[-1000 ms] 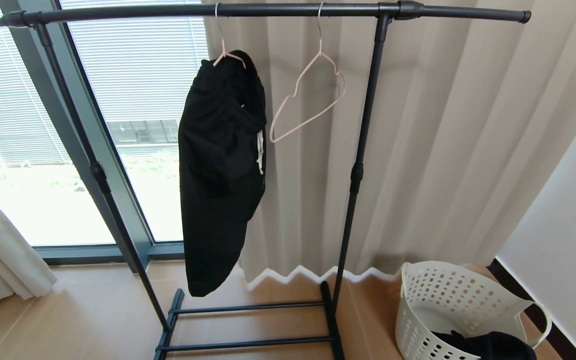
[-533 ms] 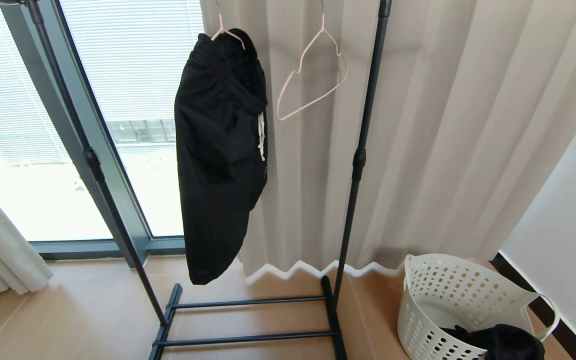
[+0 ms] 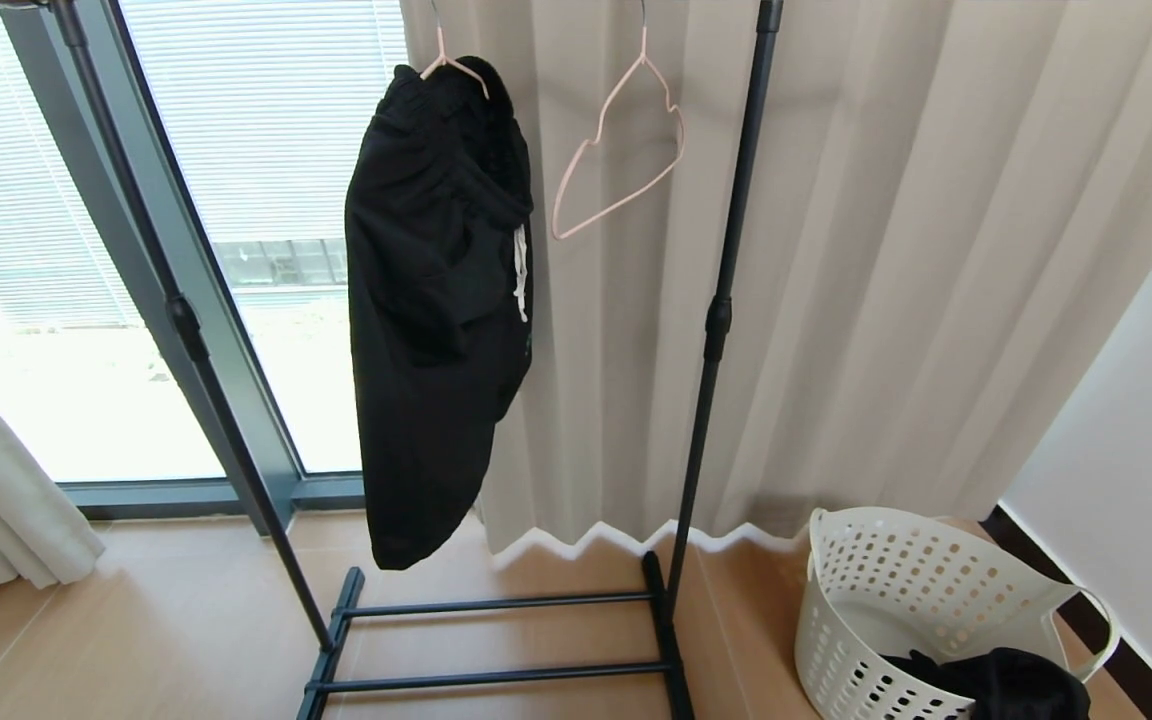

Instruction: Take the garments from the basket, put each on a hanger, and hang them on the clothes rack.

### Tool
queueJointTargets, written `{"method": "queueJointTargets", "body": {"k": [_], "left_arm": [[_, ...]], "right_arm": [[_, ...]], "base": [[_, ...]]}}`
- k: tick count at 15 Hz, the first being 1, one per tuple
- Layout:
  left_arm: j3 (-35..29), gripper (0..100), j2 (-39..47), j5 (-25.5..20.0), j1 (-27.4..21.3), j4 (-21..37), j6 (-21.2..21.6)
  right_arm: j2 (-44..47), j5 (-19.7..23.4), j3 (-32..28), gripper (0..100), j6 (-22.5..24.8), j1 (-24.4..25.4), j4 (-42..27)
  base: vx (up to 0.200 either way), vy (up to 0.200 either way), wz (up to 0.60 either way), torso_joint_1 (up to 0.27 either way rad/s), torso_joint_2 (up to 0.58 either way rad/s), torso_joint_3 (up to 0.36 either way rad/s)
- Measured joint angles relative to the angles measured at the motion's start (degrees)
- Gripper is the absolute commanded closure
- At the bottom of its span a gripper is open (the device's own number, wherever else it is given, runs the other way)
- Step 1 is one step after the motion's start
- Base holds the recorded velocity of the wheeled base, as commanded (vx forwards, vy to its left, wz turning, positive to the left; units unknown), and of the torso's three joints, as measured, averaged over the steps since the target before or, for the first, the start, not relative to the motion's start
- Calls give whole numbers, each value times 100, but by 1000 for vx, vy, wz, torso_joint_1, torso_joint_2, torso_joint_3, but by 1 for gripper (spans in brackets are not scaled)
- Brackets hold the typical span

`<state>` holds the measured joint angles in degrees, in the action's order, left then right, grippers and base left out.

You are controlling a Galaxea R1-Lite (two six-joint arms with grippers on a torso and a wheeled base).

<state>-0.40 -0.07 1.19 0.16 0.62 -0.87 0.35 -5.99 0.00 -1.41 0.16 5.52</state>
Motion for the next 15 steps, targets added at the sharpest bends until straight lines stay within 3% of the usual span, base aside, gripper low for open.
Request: {"method": "queueJointTargets", "body": {"k": [2, 6, 10, 15], "left_arm": [[0, 0, 2, 2, 0, -2, 0], [0, 0, 0, 2, 0, -2, -2], [0, 0, 0, -2, 0, 0, 0], [0, 0, 0, 2, -2, 0, 0]], "right_arm": [[0, 2, 0, 0, 0, -2, 0], [0, 2, 0, 0, 2, -2, 0], [0, -2, 0, 0, 0, 0, 0], [0, 2, 0, 0, -6, 2, -2]], "base": [[0, 0, 0, 0, 0, 0], [0, 0, -600, 3, 1, 5], [0, 0, 0, 0, 0, 0], [0, -200, 0, -2, 7, 4]]}}
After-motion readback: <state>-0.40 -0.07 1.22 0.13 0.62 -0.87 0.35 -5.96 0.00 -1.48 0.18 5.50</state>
